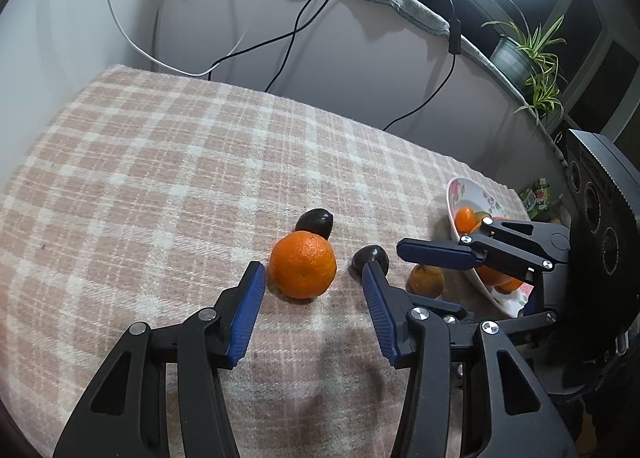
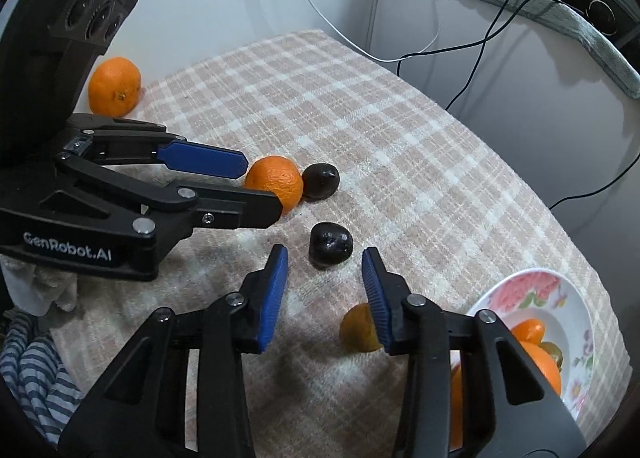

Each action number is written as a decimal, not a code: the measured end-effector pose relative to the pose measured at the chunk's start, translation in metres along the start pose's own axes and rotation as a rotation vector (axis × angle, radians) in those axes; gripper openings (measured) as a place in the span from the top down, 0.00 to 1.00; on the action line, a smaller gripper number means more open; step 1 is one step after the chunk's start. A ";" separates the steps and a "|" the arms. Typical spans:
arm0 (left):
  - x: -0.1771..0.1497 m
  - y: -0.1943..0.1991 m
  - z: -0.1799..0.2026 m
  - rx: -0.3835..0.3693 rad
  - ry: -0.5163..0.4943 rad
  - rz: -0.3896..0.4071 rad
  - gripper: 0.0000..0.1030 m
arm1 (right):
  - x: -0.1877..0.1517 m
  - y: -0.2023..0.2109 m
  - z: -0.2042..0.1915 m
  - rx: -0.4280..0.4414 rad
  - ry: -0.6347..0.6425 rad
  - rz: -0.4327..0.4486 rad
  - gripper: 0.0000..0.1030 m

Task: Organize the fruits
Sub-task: 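Close the right tool on a black plum and lift it, then carry the black plum with the right tool over the white plate, then lower the black plum into the plate and open the right tool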

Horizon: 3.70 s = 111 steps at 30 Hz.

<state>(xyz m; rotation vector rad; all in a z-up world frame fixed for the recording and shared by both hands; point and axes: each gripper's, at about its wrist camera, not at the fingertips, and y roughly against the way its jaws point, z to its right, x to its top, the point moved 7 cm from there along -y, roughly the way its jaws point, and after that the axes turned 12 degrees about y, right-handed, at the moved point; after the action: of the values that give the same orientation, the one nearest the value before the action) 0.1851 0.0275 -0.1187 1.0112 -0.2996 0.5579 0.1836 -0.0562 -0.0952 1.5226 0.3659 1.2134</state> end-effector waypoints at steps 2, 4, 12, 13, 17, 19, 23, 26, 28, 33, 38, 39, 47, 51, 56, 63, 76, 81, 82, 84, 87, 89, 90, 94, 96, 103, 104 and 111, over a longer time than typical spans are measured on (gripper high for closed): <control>0.000 -0.001 0.000 0.002 -0.004 -0.002 0.54 | 0.001 -0.003 0.000 -0.003 0.006 -0.008 0.62; 0.000 -0.003 0.000 0.009 -0.009 -0.006 0.58 | 0.001 -0.007 0.001 -0.006 0.008 -0.017 0.63; -0.001 -0.007 -0.005 0.022 -0.005 -0.021 0.65 | 0.004 -0.016 0.004 -0.003 0.009 -0.030 0.67; -0.001 -0.008 -0.006 0.023 -0.003 -0.021 0.66 | 0.004 -0.018 0.004 -0.004 0.008 -0.033 0.67; 0.000 -0.008 -0.007 0.015 0.004 -0.020 0.66 | 0.005 -0.023 0.005 0.002 0.001 -0.038 0.72; 0.000 -0.008 -0.006 0.018 -0.001 -0.018 0.66 | 0.005 -0.023 0.006 0.006 -0.003 -0.036 0.75; 0.001 -0.008 -0.005 0.023 -0.007 -0.008 0.67 | 0.006 -0.024 0.005 0.006 -0.004 -0.034 0.75; 0.000 -0.006 -0.005 0.024 -0.004 0.001 0.67 | 0.006 -0.022 0.006 0.004 -0.016 -0.025 0.75; 0.000 -0.004 -0.006 0.024 -0.002 0.005 0.67 | 0.006 -0.018 0.007 0.004 -0.026 -0.012 0.75; -0.002 0.004 -0.007 0.021 0.003 0.020 0.67 | 0.004 -0.005 0.009 0.009 -0.051 0.019 0.75; -0.003 0.014 -0.005 0.014 0.010 0.037 0.68 | 0.002 0.013 0.012 0.015 -0.085 0.066 0.75; -0.003 0.016 -0.005 0.011 0.012 0.039 0.68 | 0.001 0.017 0.012 0.017 -0.091 0.076 0.75; -0.003 0.027 0.009 -0.013 0.001 0.058 0.68 | -0.012 0.055 0.027 0.015 -0.160 0.158 0.75; -0.006 0.028 0.024 -0.030 -0.020 0.058 0.68 | -0.025 0.076 0.040 -0.005 -0.197 0.189 0.75; -0.013 0.024 0.045 -0.053 -0.047 0.047 0.68 | -0.047 0.101 0.062 -0.040 -0.255 0.217 0.75; -0.023 0.014 0.080 -0.097 -0.089 0.020 0.68 | -0.089 0.123 0.096 -0.092 -0.347 0.222 0.75; -0.051 0.002 0.139 -0.156 -0.181 -0.030 0.68 | -0.146 0.133 0.132 -0.141 -0.457 0.204 0.75; -0.060 -0.004 0.160 -0.170 -0.222 -0.054 0.68 | -0.157 0.129 0.135 -0.138 -0.475 0.199 0.75; -0.062 -0.006 0.164 -0.172 -0.227 -0.058 0.68 | -0.159 0.129 0.136 -0.137 -0.476 0.198 0.75; -0.066 -0.009 0.171 -0.176 -0.242 -0.067 0.68 | -0.162 0.128 0.135 -0.136 -0.479 0.195 0.75; -0.071 -0.013 0.179 -0.170 -0.271 -0.072 0.68 | -0.165 0.127 0.136 -0.130 -0.486 0.193 0.75; -0.074 -0.015 0.184 -0.165 -0.289 -0.076 0.68 | -0.168 0.126 0.137 -0.127 -0.490 0.192 0.75; -0.076 -0.017 0.187 -0.161 -0.300 -0.078 0.68 | -0.169 0.125 0.138 -0.125 -0.492 0.191 0.75; -0.081 -0.022 0.194 -0.133 -0.344 -0.076 0.68 | -0.172 0.122 0.139 -0.116 -0.498 0.187 0.75; -0.082 -0.024 0.196 -0.124 -0.356 -0.075 0.68 | -0.173 0.121 0.140 -0.110 -0.502 0.187 0.75; -0.086 -0.030 0.198 -0.103 -0.377 -0.082 0.68 | -0.177 0.115 0.143 -0.093 -0.527 0.185 0.75; -0.087 -0.030 0.198 -0.100 -0.379 -0.082 0.68 | -0.177 0.114 0.143 -0.089 -0.528 0.184 0.75; -0.087 -0.037 0.198 -0.093 -0.379 -0.089 0.67 | -0.177 0.110 0.143 -0.078 -0.534 0.184 0.75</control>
<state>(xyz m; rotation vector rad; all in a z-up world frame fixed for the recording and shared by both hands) 0.1376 -0.1846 -0.0869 1.0317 -0.6069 0.2659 0.1865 -0.3075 -0.0687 1.7663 -0.1757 0.8970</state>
